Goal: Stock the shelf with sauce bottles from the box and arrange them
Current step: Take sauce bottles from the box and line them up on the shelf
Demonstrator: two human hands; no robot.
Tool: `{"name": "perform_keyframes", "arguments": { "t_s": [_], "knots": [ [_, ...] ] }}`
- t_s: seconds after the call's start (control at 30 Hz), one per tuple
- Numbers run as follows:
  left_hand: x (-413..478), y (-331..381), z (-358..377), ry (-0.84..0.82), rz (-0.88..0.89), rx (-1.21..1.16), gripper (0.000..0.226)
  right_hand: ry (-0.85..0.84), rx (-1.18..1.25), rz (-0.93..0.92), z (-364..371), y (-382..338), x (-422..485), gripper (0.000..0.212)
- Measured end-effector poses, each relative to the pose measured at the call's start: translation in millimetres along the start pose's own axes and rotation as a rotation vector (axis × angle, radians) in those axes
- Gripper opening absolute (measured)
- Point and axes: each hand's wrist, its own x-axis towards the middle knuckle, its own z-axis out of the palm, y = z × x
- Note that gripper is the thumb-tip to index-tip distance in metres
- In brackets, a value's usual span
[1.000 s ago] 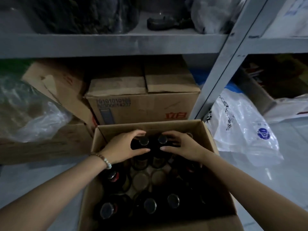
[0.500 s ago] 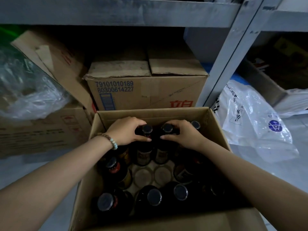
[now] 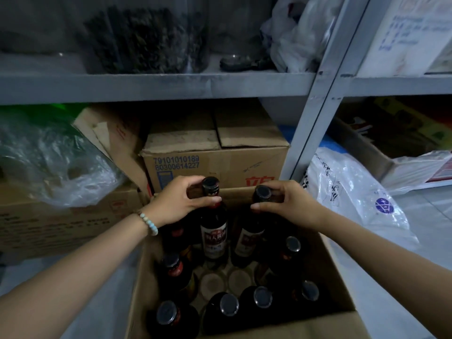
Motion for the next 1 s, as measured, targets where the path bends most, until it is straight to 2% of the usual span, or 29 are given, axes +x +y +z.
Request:
{"name": "perform_keyframes", "arguments": {
  "t_s": [0.1,0.2,0.27,0.37,0.5,0.6,0.77,1.0],
  "knots": [
    [3,42,-15,0.076,0.067,-0.150,0.026,-0.026,0.135,-0.001,-33,-40,-7,0.025],
    [8,100,-39,0.146,0.144,-0.203,0.026,0.022,0.197,-0.037,-74,-93,-16,0.024],
    [17,171,-73,0.191,0.176,-0.244,0.020,0.070,0.253,-0.050,-126,-155,-19,0.023],
    [20,239,-97,0.255,0.250,-0.348,0.021,0.136,0.374,-0.084,-162,-215,-22,0.021],
    [26,386,-161,0.287,0.272,-0.373,0.023,0.264,0.431,-0.103,-254,-337,-28,0.026],
    [28,488,-209,0.285,0.302,-0.357,0.023,0.289,0.417,-0.161,-322,-424,-32,0.036],
    [23,647,-289,0.326,0.344,-0.366,0.031,0.342,0.435,-0.267,-426,-566,-38,0.030],
    [2,819,-397,0.431,0.414,-0.352,0.031,0.345,0.473,-0.385,-534,-730,-30,0.036]
  ]
}}
